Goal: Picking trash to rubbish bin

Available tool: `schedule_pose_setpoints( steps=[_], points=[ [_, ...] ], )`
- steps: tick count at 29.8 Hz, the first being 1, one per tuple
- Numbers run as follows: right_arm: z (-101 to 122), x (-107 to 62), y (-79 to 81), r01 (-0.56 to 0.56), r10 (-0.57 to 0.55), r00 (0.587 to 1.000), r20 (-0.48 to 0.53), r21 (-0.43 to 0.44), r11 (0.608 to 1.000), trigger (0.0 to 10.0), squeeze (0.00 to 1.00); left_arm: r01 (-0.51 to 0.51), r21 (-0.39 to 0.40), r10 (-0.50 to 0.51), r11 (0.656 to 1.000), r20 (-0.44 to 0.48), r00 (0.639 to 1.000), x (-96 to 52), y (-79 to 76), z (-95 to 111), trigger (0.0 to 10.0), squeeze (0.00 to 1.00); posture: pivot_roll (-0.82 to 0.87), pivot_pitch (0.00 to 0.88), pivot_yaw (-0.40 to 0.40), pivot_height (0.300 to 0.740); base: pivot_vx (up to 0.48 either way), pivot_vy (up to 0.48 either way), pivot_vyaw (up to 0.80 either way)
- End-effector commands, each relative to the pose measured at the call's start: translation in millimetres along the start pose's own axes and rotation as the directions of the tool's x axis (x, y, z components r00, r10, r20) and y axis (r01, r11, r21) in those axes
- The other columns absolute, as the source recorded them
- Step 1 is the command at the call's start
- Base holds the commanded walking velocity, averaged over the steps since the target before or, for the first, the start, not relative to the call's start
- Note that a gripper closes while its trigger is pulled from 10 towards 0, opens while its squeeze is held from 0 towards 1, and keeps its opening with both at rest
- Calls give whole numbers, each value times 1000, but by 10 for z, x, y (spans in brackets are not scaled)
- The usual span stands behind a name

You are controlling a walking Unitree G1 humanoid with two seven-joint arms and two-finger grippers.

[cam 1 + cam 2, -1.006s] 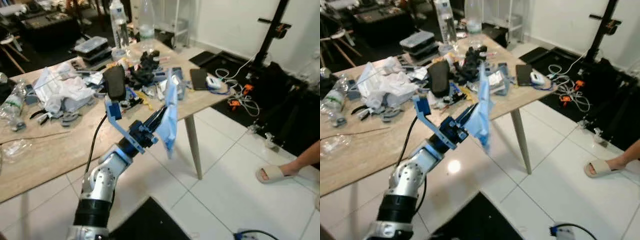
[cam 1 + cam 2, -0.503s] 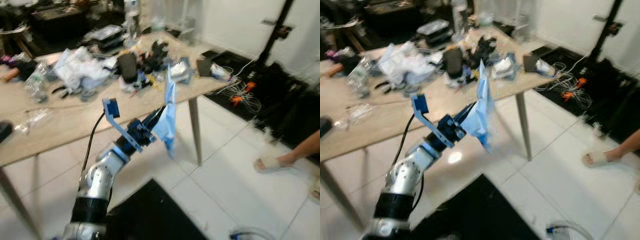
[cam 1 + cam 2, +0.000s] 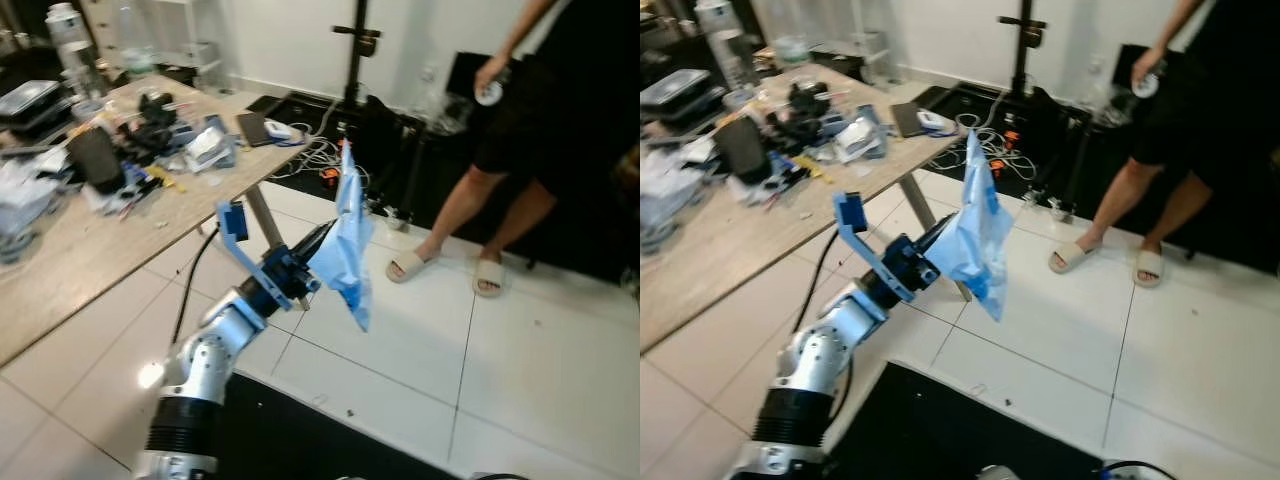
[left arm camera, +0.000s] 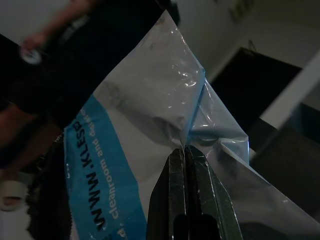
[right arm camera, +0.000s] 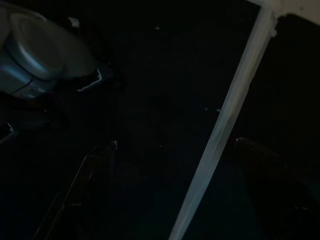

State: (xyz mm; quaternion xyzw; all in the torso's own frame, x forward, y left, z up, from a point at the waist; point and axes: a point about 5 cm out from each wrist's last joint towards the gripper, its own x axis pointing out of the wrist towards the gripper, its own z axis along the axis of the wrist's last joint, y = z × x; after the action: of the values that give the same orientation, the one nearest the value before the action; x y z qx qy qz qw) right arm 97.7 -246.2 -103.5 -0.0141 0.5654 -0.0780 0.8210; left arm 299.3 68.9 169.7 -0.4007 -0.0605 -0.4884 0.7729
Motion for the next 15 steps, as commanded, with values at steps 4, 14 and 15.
schedule_pose_setpoints(
  steps=[4, 14, 15],
  points=[
    [-18, 2, 26, -5, 5, 1000, -13, -15, 1000, 10000, 0, 3, 7, -3, 1000, -19, 1000, 0, 6, -25, 10000, 0, -85, 31, 44, 740, 0, 0, -763],
    [-13, 4, 33, -6, 6, 1000, -15, -26, 1000, 10000, 0, -1, 3, 1, 1000, -24, 1000, -10, 16, -35, 10000, 0, -81, 26, 42, 740, 0, 0, -763],
    [-11, 4, 36, -7, 6, 1000, -14, -27, 1000, 10000, 0, -1, 3, 1, 1000, -22, 1000, -11, 14, -32, 3216, 0, -77, 26, 43, 740, 0, 0, -763]
  ],
)
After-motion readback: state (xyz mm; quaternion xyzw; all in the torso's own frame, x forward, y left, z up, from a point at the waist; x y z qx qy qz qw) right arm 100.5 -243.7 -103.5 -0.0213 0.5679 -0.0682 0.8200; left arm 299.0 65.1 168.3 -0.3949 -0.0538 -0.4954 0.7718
